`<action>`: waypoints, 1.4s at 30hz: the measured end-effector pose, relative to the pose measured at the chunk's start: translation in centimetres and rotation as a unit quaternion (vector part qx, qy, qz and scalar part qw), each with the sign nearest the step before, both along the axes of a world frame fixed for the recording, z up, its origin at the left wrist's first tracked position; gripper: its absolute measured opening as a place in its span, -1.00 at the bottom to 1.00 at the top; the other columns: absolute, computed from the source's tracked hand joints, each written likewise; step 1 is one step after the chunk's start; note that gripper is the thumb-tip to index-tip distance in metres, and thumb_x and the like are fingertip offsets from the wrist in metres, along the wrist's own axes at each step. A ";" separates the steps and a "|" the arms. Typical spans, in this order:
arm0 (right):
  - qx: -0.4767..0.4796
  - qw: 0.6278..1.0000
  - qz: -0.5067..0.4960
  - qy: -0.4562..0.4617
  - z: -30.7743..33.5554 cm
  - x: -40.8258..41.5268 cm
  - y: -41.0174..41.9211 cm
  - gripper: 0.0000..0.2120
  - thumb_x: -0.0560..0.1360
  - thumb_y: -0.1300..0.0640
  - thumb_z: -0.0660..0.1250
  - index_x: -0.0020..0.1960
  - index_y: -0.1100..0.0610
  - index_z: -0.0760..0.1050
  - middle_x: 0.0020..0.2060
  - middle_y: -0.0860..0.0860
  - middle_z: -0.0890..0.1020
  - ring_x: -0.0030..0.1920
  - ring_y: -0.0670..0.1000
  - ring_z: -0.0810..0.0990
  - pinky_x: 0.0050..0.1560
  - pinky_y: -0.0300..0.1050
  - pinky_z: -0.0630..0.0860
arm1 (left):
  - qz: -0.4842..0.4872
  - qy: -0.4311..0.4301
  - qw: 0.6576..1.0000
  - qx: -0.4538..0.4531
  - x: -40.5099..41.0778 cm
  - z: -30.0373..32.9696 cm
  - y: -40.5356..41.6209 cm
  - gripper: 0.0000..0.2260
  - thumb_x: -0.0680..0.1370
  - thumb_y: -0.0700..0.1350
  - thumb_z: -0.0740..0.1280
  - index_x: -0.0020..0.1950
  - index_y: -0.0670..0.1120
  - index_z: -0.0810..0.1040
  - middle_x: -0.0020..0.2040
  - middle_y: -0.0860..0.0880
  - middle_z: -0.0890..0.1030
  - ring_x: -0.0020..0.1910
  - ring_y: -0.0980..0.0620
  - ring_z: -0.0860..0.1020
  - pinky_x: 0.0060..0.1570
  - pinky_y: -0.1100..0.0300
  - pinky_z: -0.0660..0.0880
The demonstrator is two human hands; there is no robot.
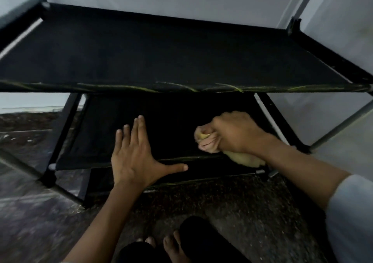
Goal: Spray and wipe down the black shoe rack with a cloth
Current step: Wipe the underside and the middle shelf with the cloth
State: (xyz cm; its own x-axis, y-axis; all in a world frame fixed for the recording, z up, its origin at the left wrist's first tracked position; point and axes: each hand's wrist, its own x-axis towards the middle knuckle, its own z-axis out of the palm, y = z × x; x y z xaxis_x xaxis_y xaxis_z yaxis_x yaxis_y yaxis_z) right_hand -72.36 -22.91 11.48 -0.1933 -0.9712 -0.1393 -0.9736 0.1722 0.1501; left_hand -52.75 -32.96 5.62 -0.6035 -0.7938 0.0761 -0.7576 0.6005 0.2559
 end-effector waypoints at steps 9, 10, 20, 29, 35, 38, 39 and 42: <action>-0.068 0.986 0.140 -0.064 1.4 11.5 -9.2 -0.75 0.47 0.05 0.31 0.15 -0.08 0.54 -0.05 -0.05 0.59 0.04 0.06 0.58 -0.15 -0.13 0.26 | 0.122 0.106 0.987 -0.005 10.4 -0.2 -2.0 0.35 0.00 0.58 0.31 0.53 -0.21 -0.04 0.45 -0.21 0.30 0.43 -0.20 0.27 0.36 -0.10 0.28; -0.075 0.982 0.156 -0.068 1.7 12.7 -9.9 -0.74 0.48 0.05 0.30 0.17 -0.08 0.53 0.01 -0.04 0.60 0.06 0.08 0.57 -0.15 -0.13 0.25 | 0.105 0.101 0.989 -0.017 10.8 -0.5 -1.9 0.33 0.03 0.58 0.30 0.53 -0.22 -0.04 0.45 -0.22 0.31 0.41 -0.20 0.30 0.36 -0.06 0.27; -0.104 0.974 0.181 -0.084 1.6 20.0 -15.8 -0.72 0.52 0.03 0.23 0.23 -0.08 0.48 0.16 0.01 0.56 0.18 0.13 0.53 -0.02 -0.08 0.34 | 0.099 0.263 0.960 0.008 11.4 -1.2 -2.6 0.04 0.32 0.27 0.36 0.54 -0.18 -0.13 0.52 -0.16 0.15 0.48 -0.08 0.20 0.39 0.03 0.24; -0.393 0.896 0.134 -0.160 -1.1 13.9 -0.8 -0.66 0.47 0.08 0.33 0.23 -0.11 0.55 0.02 -0.07 0.66 -0.22 0.00 0.65 -0.37 -0.15 0.52 | 0.012 0.206 0.978 -0.019 15.8 -5.4 1.1 -0.32 0.50 0.18 0.26 0.48 -0.13 0.14 0.44 -0.13 0.32 0.36 -0.06 0.36 0.13 0.09 0.42; -0.335 0.922 0.140 -0.136 -9.7 11.0 5.3 -0.66 0.43 0.06 0.32 0.20 -0.09 0.46 0.02 0.01 0.69 -0.11 -0.01 0.67 -0.28 -0.21 0.51 | 0.022 0.143 0.987 0.065 17.2 -8.8 2.7 -0.31 0.48 0.19 0.29 0.46 -0.17 0.19 0.43 -0.17 0.33 0.36 -0.15 0.39 0.19 0.04 0.37; -0.322 0.925 0.157 -0.130 -13.2 10.7 5.1 -0.52 0.32 0.15 0.46 0.20 -0.09 0.45 0.01 0.02 0.69 -0.17 0.04 0.69 -0.32 -0.18 0.55 | 0.049 0.122 0.985 0.113 17.7 -9.4 2.1 -0.30 0.46 0.00 0.40 0.48 -0.21 0.19 0.48 -0.16 0.26 0.41 -0.13 0.33 0.28 0.09 0.32; -0.302 0.931 0.155 -0.133 -14.2 10.7 4.8 -0.45 0.28 0.17 0.48 0.21 -0.10 0.44 0.04 0.01 0.68 -0.19 0.05 0.69 -0.35 -0.18 0.54 | 0.054 0.113 0.985 0.122 17.9 -9.5 1.8 -0.31 0.47 -0.02 0.40 0.49 -0.20 0.18 0.49 -0.14 0.24 0.42 -0.11 0.31 0.29 0.11 0.31; -0.244 0.949 0.144 -0.139 -17.0 11.1 3.2 -0.34 0.25 0.21 0.50 0.28 -0.14 0.41 0.10 -0.01 0.66 -0.26 0.06 0.66 -0.41 -0.16 0.50 | 0.057 0.086 0.984 0.142 18.0 -10.0 1.0 -0.33 0.50 -0.01 0.38 0.50 -0.17 0.15 0.50 -0.12 0.23 0.42 -0.08 0.30 0.29 0.08 0.32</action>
